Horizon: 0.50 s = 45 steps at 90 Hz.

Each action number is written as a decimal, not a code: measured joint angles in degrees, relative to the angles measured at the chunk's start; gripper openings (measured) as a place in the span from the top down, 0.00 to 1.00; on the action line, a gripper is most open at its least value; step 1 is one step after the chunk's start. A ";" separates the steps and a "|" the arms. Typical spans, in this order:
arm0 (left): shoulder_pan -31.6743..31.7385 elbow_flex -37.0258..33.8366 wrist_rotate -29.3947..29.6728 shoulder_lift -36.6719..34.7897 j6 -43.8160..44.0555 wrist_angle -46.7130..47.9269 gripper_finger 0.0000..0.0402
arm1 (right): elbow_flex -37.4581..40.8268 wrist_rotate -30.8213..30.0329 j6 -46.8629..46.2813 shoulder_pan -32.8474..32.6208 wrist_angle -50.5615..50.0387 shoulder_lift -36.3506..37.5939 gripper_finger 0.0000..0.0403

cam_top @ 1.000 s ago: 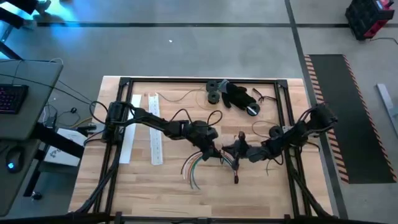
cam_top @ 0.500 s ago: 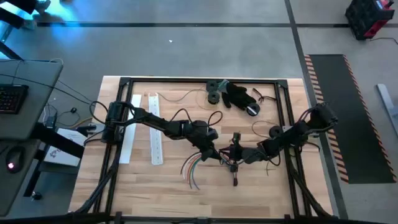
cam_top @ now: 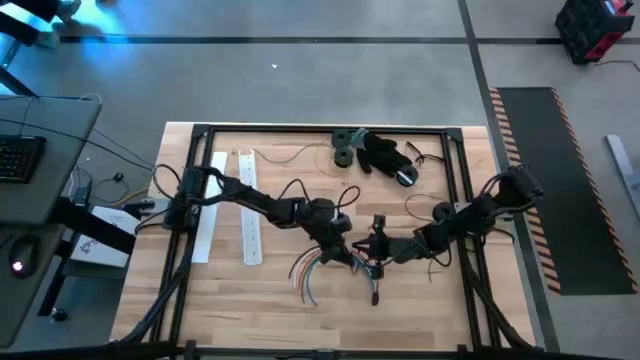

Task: Ziptie cables
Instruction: Wrap the cables together using a black zip tie

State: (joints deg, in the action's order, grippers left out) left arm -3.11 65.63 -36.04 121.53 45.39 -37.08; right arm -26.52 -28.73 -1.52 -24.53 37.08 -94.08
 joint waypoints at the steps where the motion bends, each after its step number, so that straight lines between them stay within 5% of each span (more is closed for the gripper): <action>1: -0.02 0.00 -0.15 0.45 0.50 -0.86 1.00 | 0.00 0.01 -0.01 0.00 0.00 0.00 1.00; 14: -0.03 0.02 -0.90 4.13 5.52 -8.06 1.00 | 0.00 0.31 -1.31 -0.16 -0.66 0.00 1.00; 45: -0.36 0.04 -0.76 4.53 6.07 -9.20 1.00 | 0.00 -1.87 -0.96 -3.05 -1.73 0.02 1.00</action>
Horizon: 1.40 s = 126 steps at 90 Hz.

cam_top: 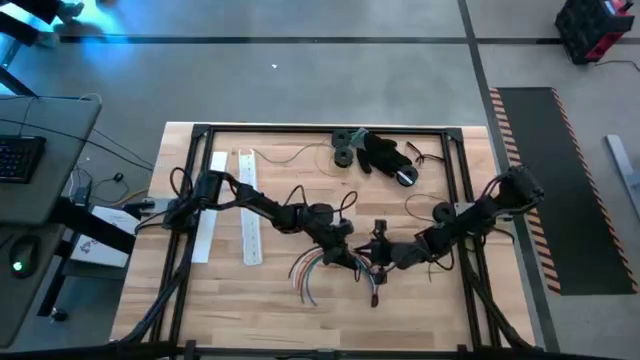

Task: Ziptie cables
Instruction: Wrap the cables together using a black zip tie

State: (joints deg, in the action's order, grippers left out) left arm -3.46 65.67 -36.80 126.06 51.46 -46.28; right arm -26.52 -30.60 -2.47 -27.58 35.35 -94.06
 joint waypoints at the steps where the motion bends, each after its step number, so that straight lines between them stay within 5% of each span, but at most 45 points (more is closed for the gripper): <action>1: 0.01 0.00 -0.01 0.00 0.00 0.01 1.00 | 0.00 -0.28 0.06 -0.07 0.04 -0.01 1.00; 72: 0.02 0.00 0.20 0.00 -0.66 1.70 1.00 | -2.01 1.72 10.28 -0.95 1.17 -0.02 1.00; 126: 0.04 0.00 0.16 0.00 -0.68 1.59 1.00 | -2.23 -0.47 5.90 -1.14 -0.45 -0.02 1.00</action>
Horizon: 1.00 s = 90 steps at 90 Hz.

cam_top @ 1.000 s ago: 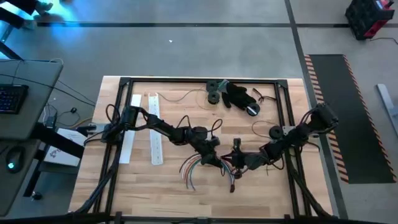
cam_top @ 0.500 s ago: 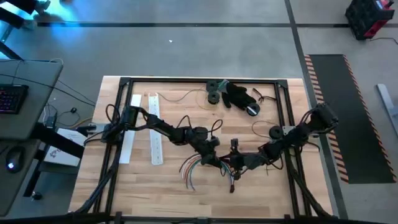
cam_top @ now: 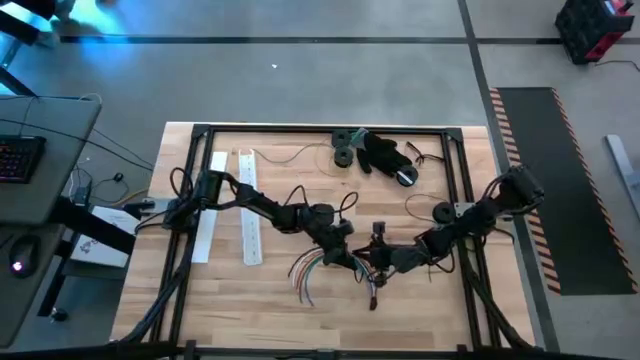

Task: Ziptie cables
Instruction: Wrap the cables together using a black zip tie

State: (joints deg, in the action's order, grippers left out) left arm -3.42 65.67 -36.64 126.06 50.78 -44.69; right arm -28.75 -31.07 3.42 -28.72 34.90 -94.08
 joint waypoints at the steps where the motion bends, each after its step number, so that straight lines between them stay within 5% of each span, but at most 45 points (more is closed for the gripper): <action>1: 0.00 0.00 0.00 0.00 0.00 0.01 1.00 | 0.00 -0.01 0.00 -0.07 0.07 0.00 1.00; 90: -0.09 0.00 -0.17 0.00 -0.31 0.28 1.00 | 0.00 -3.01 2.24 -2.96 3.49 0.00 1.00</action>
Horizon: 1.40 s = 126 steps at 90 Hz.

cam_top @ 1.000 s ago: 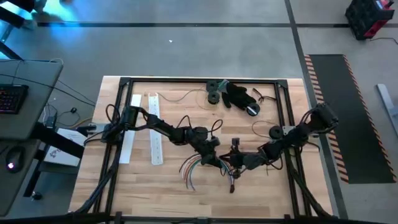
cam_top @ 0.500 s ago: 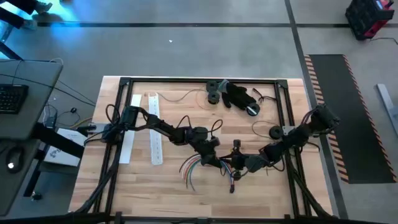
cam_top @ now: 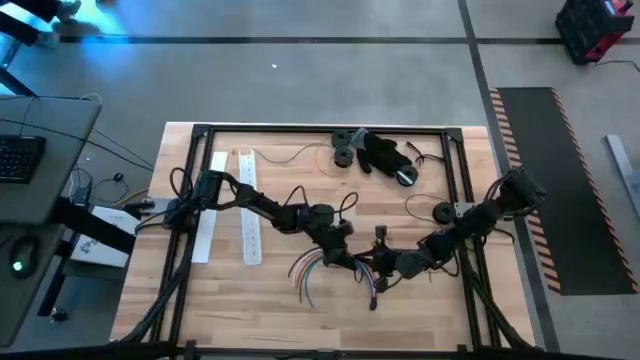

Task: Ziptie cables
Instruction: Wrap the cables together using a black zip tie

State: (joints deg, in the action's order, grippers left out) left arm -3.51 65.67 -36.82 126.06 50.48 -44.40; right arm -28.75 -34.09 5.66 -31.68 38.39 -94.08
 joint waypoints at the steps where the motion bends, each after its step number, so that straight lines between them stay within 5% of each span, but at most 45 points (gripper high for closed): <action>1: 0.00 0.00 0.00 0.00 0.00 0.01 1.00 | 0.00 0.00 0.18 0.00 0.08 0.00 1.00; 77: -0.04 -0.04 0.03 0.00 -0.65 2.61 1.00 | 0.00 -0.07 4.73 -0.55 -0.13 -0.04 0.99; 126: -0.04 -0.04 0.22 0.00 -0.60 2.60 1.00 | -0.02 0.00 4.66 -1.40 -4.92 -0.04 0.63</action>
State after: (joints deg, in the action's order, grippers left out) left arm -3.55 65.63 -36.60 126.06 49.88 -41.80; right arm -28.77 -34.09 10.33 -33.08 33.47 -94.13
